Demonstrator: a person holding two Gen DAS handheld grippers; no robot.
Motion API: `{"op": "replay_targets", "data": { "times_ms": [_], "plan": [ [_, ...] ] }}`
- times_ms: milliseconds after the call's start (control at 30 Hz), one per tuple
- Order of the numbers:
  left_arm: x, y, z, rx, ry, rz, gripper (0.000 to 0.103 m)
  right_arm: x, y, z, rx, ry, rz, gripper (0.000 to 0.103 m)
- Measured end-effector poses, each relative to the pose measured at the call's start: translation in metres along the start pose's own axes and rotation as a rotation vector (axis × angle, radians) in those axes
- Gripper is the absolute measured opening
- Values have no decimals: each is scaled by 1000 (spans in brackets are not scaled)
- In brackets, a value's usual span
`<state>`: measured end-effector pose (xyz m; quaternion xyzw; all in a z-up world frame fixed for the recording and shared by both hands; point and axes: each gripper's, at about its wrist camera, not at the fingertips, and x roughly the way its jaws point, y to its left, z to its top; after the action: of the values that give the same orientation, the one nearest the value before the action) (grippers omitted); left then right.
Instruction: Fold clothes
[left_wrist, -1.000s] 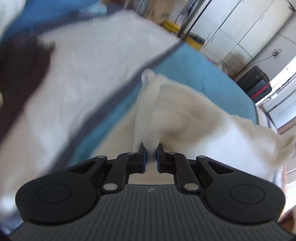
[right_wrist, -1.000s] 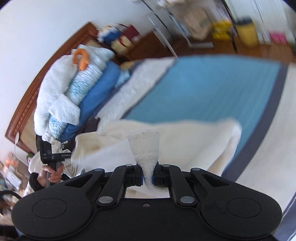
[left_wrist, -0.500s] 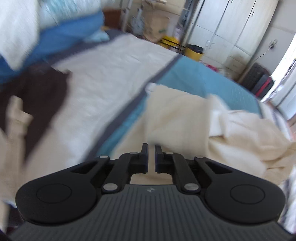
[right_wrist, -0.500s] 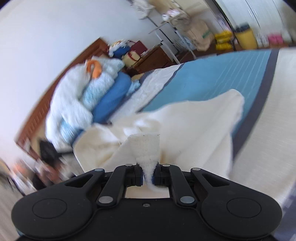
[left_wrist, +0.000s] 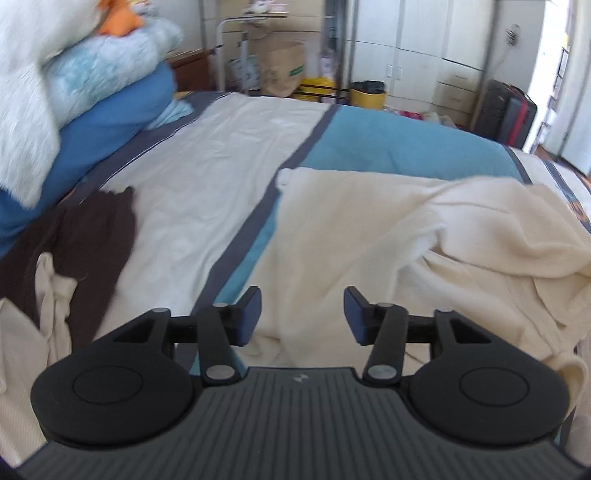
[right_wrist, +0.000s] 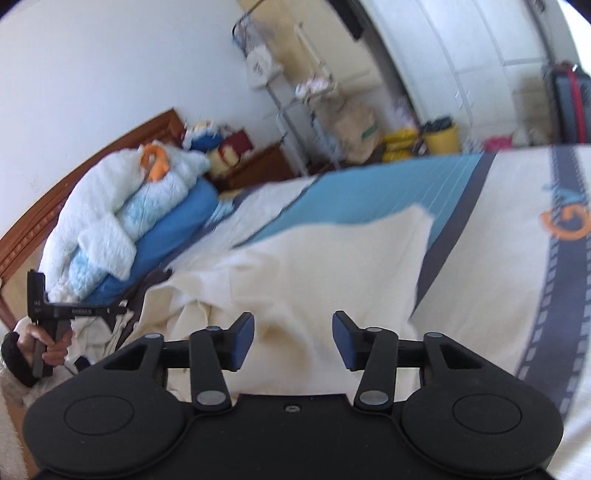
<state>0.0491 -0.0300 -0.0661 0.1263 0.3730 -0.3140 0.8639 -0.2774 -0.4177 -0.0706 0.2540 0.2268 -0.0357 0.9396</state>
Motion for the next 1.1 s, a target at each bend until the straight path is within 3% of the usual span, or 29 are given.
{"op": "replay_targets", "data": {
  "times_ms": [133,267,367,467,567,600,633,667,700,733,800,900,933,1033,1100],
  "plan": [
    [9,-15,-2,51,43,-1,52,-1,10,0,-13,7,-74,59],
    [14,-34,-10,146,72,-9,65,26,28,-19,-122,102,-143,59],
    [19,-53,-19,246,89,43,65,50,45,-39,-225,167,-195,59],
    [32,-65,-19,296,95,119,66,75,61,-49,-376,194,-367,60],
    [53,-72,-11,368,76,233,69,86,59,-43,-431,134,-540,59],
    [61,-74,-9,410,67,258,70,89,58,-41,-445,111,-595,46],
    [68,-75,-10,454,62,274,70,87,57,-37,-434,87,-598,11],
    [75,-75,-11,495,65,284,59,83,57,-32,-411,62,-573,9],
    [77,-73,-10,496,84,290,21,78,59,-27,-409,30,-573,8],
    [79,-71,-9,492,105,296,8,72,62,-24,-419,-8,-585,8],
    [58,-59,1,404,50,280,8,56,68,-15,-429,-83,-611,8],
    [11,-34,17,225,-97,304,9,46,54,-20,-346,-102,-611,8],
    [1,-28,16,184,-112,294,9,44,49,-23,-314,-103,-609,8],
    [-26,-13,12,71,-143,253,9,36,32,-31,-217,-109,-602,9],
    [-19,-27,1,151,-63,285,11,31,22,-36,-153,-112,-597,10]
  ]
}}
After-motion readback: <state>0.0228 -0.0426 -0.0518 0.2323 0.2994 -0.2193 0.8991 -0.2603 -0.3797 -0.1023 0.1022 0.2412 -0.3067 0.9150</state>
